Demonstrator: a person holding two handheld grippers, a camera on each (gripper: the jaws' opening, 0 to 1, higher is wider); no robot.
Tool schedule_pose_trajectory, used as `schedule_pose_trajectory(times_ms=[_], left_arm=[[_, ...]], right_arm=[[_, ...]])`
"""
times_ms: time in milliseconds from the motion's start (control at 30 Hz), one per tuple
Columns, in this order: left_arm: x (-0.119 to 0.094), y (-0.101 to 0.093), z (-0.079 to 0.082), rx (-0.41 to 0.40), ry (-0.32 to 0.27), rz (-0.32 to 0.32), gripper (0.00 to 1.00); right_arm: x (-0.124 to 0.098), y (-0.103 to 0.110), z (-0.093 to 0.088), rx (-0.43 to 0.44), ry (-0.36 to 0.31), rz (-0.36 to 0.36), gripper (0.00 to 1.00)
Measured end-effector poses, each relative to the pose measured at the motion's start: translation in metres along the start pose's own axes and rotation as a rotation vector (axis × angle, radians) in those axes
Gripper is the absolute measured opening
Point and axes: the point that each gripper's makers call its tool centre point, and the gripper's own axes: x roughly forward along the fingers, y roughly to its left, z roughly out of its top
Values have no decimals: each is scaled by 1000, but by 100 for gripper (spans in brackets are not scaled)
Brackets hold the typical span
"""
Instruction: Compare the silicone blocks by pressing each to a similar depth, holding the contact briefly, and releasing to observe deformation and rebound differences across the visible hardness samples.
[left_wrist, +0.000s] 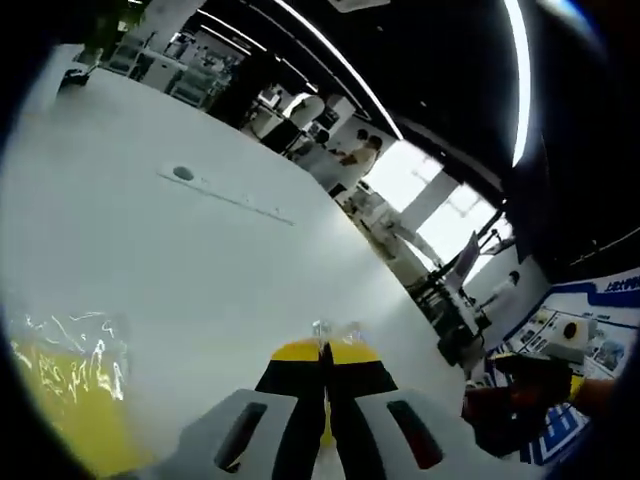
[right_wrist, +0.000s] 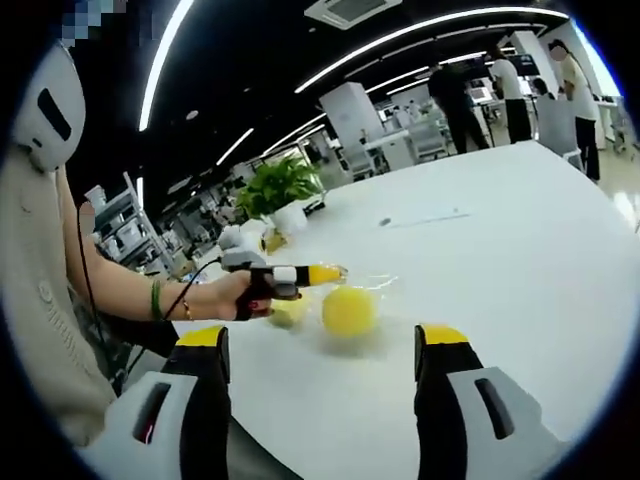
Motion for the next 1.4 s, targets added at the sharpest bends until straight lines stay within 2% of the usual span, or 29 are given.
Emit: schedule_pose_trajectory(times_ms=[100, 167, 233, 300, 333, 367, 400, 467, 633, 933, 967, 1067, 1133, 1167, 1233, 1400], left_arm=[[6, 11, -3, 14, -6, 38, 0], [9, 13, -3, 13, -12, 34, 0], [13, 16, -4, 50, -14, 48, 0], [16, 25, -6, 136, 4, 82, 0], [18, 28, -7, 140, 3, 97, 0], [20, 29, -7, 150, 1, 96, 0], [22, 32, -7, 195, -9, 98, 0], [25, 38, -10, 184, -15, 114, 0], [27, 49, -14, 203, 0, 166, 0], [28, 50, -11, 228, -4, 169, 2], [26, 52, -11, 249, 12, 188, 4], [25, 51, -8, 273, 15, 185, 17], [26, 43, -9, 315, 35, 151, 26], [25, 39, -10, 336, 47, 140, 27], [23, 41, -9, 390, 73, 158, 29], [14, 39, 7, 399, 44, 187, 33]], right_arm=[[2, 0, 7, -5, -8, 1, 70], [3, 2, 9, -1, -5, 14, 69], [4, 3, 10, -11, -4, 12, 69], [5, 2, 10, -6, -6, 8, 68], [5, 1, 9, -3, -6, 5, 68], [5, 0, 9, -2, -4, 2, 68], [5, 0, 8, -3, -2, 1, 68], [6, 1, 4, -2, 19, 11, 67], [7, 4, 5, -1, 18, 7, 67], [11, 8, 1, 1, 34, 11, 65], [11, 10, 1, 0, 37, 15, 65], [10, 11, 2, -1, 29, 16, 65], [10, 11, 1, 0, 32, 13, 65], [10, 11, 0, -1, 34, 13, 65], [10, 12, 0, -3, 33, 15, 65], [9, 18, 3, -21, 28, 18, 65]])
